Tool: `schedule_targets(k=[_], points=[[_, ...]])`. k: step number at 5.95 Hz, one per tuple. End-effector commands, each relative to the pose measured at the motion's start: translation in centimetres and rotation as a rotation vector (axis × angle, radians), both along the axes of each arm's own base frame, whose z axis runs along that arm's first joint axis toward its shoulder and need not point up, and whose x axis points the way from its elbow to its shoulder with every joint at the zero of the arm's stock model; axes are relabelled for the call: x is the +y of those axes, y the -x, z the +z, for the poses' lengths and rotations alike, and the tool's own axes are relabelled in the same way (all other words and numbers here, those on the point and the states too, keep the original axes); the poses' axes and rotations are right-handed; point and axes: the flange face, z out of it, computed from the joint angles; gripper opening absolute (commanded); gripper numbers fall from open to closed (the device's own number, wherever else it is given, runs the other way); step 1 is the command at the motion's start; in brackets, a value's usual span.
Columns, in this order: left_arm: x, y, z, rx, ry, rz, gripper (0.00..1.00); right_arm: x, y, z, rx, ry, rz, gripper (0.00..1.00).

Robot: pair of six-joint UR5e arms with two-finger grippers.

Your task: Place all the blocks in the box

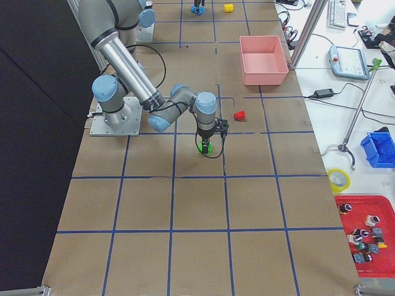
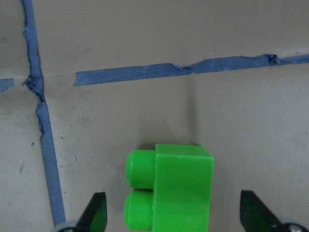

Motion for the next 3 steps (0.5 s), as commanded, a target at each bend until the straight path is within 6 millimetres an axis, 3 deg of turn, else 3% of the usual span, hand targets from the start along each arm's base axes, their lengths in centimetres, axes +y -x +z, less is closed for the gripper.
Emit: schedule_targets(k=[1,3], points=[[-0.51,-0.58,-1.59,-0.028,0.032,-0.026,0.99,-0.33,-0.05,-1.27,0.006,0.009,0.003,0.96],[-0.52,-0.66,-2.17,-0.021,0.026,-0.027,0.94,-0.55,0.15,-1.68,0.007,0.008,0.004,0.96]])
